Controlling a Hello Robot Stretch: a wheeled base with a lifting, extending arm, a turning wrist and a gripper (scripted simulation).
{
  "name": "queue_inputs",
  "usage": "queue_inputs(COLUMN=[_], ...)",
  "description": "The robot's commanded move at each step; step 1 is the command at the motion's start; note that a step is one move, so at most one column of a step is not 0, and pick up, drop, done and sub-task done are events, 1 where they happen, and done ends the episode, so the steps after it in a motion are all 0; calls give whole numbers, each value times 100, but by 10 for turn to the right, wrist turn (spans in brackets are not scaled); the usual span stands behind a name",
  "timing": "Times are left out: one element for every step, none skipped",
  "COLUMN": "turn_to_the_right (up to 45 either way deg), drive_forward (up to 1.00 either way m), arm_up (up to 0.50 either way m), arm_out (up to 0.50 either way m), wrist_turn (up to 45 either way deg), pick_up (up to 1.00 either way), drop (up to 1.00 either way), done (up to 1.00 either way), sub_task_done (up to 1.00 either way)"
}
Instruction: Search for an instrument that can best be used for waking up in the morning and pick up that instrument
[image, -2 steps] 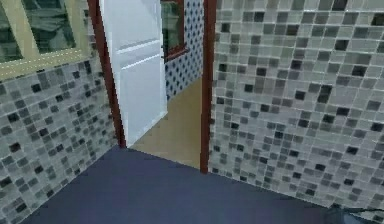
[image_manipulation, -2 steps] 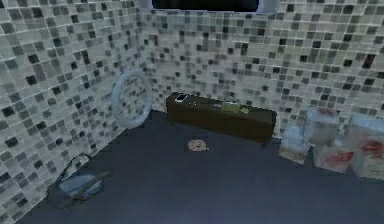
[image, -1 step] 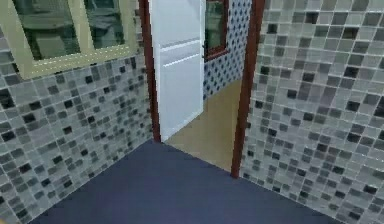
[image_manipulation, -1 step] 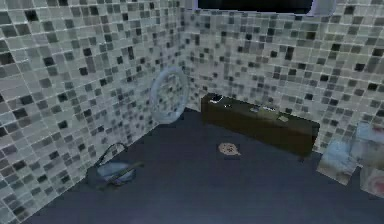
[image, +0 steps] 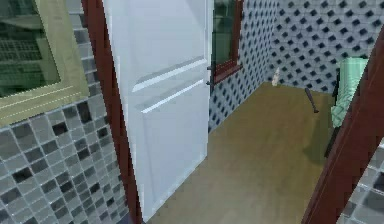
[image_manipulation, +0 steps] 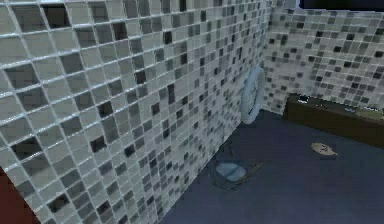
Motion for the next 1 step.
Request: queue_inputs(turn_to_the_right=[-60], drive_forward=[0], arm_up=[0], arm_out=[0], wrist_turn=[0], pick_up=[0], drop=[0], done=[0], sub_task_done=[0])
